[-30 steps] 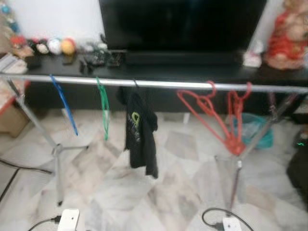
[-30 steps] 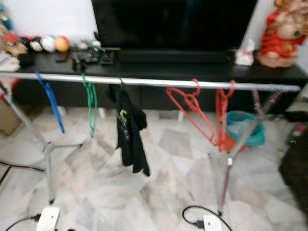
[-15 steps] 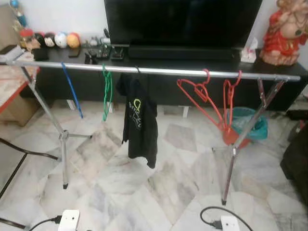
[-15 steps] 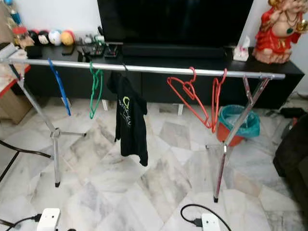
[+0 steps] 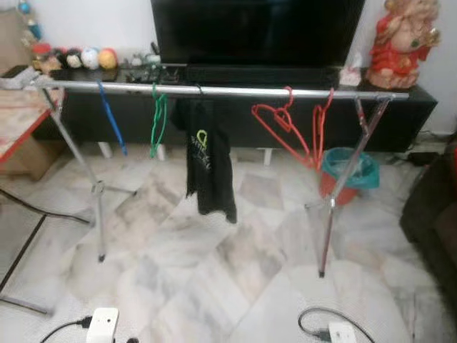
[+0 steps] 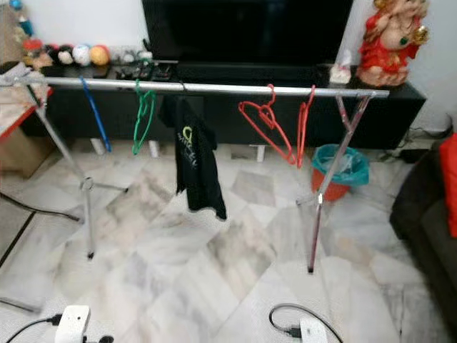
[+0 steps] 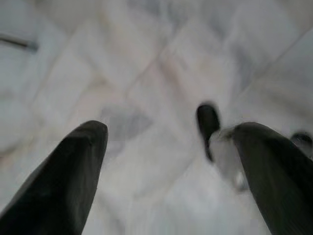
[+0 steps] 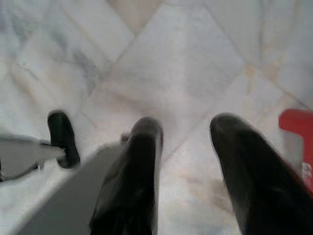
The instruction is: Hang hanger
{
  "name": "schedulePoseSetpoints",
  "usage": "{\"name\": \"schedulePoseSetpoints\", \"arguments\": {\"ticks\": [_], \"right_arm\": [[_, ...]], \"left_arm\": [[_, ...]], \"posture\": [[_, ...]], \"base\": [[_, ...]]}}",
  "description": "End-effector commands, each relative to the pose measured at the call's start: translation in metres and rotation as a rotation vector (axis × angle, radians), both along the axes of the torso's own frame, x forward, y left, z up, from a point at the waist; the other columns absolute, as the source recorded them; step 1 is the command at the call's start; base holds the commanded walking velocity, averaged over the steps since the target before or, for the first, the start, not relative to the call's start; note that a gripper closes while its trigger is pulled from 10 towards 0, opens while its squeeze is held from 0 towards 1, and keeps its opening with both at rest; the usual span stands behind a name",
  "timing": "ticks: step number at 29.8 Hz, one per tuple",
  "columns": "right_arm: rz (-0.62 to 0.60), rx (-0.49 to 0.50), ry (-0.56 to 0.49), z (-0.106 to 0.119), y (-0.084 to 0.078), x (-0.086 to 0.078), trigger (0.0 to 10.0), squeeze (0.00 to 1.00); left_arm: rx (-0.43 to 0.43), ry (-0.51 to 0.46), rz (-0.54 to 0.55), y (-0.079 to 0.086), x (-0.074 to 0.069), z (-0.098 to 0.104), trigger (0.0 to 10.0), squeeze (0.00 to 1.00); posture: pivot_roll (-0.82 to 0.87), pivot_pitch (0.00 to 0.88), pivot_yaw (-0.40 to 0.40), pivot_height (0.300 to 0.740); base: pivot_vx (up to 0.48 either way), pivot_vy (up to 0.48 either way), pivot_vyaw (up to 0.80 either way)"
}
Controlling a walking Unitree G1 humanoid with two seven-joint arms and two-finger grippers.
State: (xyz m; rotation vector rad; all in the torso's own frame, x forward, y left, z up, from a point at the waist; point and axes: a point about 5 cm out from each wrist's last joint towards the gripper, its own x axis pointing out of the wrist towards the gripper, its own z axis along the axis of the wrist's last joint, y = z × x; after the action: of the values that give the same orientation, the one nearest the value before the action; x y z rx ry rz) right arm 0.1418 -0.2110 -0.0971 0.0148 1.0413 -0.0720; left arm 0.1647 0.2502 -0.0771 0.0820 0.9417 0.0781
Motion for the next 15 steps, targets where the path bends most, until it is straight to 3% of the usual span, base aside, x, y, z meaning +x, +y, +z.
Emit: {"name": "schedulePoseSetpoints", "arguments": {"ticks": [1,9,15], "right_arm": [[-0.011,0.004,0.007,-0.0011,0.0005,-0.0028,10.0,0.00],[-0.014,0.003,0.014,-0.0019,0.0008,-0.0045,10.0,0.00],[-0.002,-0.002,0.028,-0.0024,0.0006,-0.0058,10.0,0.00]], "left_arm": [[0.004,0.009,0.011,0.0031,-0.0024,-0.0003,10.0,0.00],[0.004,0.018,0.012,0.0041,-0.0043,-0.0009,10.0,0.00],[0.002,0.021,0.010,0.0036,-0.0050,-0.0014,10.0,0.00]], "posture": [[-0.11,0.000,0.012,0.740],[-0.11,0.000,0.011,0.740],[-0.10,0.000,0.009,0.740]], "base": [[0.000,0.000,0.00],[0.000,0.000,0.00],[0.000,0.000,-0.67]]}}
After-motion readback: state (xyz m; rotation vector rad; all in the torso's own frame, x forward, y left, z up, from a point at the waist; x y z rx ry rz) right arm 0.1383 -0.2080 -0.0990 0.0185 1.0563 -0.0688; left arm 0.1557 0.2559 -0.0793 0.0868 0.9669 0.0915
